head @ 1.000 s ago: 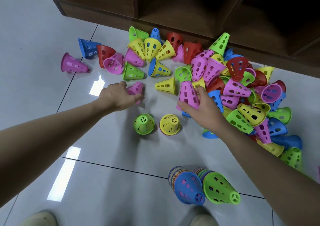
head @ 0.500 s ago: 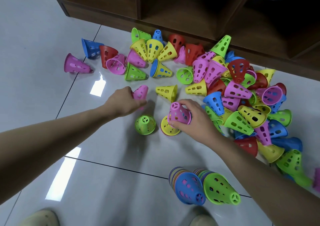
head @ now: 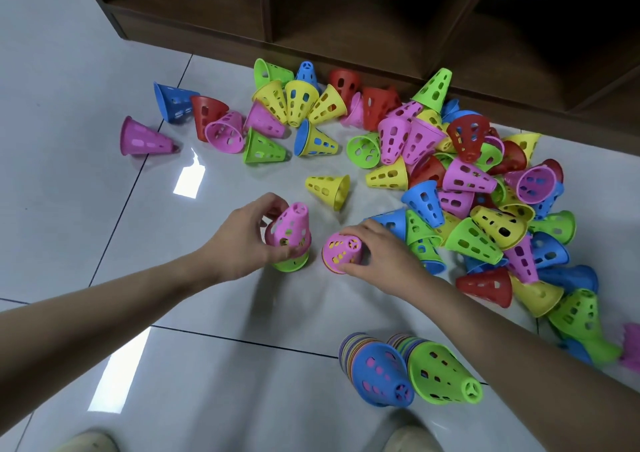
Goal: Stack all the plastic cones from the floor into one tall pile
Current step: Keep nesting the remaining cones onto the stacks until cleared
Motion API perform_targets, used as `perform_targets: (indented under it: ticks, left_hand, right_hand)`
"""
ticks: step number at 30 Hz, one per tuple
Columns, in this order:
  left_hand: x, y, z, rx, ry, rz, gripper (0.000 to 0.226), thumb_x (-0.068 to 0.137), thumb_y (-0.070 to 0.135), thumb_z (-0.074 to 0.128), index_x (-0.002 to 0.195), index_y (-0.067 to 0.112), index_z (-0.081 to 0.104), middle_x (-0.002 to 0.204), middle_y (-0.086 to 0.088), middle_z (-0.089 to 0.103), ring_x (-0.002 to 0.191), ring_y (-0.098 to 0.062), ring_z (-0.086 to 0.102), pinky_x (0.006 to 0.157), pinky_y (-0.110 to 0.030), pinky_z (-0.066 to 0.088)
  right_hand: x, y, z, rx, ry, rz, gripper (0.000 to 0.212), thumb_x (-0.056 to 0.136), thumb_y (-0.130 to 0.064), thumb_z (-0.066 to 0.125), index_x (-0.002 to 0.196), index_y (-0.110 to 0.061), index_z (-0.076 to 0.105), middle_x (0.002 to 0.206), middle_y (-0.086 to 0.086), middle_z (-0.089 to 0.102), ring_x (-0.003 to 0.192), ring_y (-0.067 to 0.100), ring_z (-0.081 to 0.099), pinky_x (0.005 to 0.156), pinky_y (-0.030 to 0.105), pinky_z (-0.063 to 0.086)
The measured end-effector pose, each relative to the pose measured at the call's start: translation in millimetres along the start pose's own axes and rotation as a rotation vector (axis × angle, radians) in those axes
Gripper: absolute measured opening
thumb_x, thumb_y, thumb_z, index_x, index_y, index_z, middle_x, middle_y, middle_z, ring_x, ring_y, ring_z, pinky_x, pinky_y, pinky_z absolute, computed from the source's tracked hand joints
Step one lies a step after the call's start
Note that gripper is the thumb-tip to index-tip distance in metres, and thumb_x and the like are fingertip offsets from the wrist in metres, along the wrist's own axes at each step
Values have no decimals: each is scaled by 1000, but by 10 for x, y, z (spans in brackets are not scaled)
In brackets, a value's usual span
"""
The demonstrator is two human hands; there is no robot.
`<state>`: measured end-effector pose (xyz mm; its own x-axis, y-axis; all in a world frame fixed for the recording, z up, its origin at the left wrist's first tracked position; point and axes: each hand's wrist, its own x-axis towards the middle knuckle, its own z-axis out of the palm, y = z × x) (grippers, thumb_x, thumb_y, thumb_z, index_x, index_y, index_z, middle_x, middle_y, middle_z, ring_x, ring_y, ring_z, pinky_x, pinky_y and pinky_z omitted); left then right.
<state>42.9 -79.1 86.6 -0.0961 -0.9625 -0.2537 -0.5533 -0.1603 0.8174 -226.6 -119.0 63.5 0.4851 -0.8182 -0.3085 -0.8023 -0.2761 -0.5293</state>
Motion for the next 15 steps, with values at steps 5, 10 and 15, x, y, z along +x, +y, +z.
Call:
perform_targets:
  ticks: [5, 10, 15]
  left_hand:
    - [-43, -156, 89, 82, -82, 36, 50, 72, 28, 87, 109, 28, 54, 104, 15, 65, 98, -4, 61, 88, -24, 48]
    - [-8, -275, 121, 216, -137, 38, 52, 75, 34, 85, 115, 28, 54, 111, 8, 66, 102, -16, 61, 89, -35, 50]
    - [55, -342, 5, 205, -241, 37, 45, 77, 27, 75, 119, 28, 59, 116, 15, 66, 107, -1, 59, 91, -11, 41]
  right_hand:
    - [38, 0, -80, -85, -100, -5, 70, 72, -44, 82, 134, -30, 52, 117, -7, 51, 113, 18, 53, 95, 36, 47]
    - [203, 20, -430, -259, -209, 82, 72, 79, -39, 77, 141, -26, 45, 124, -1, 55, 115, 21, 56, 90, 36, 48]
    - [534, 205, -793, -169, 64, 51, 43, 82, -22, 73, 123, -17, 62, 108, -2, 56, 103, 21, 54, 80, 31, 41]
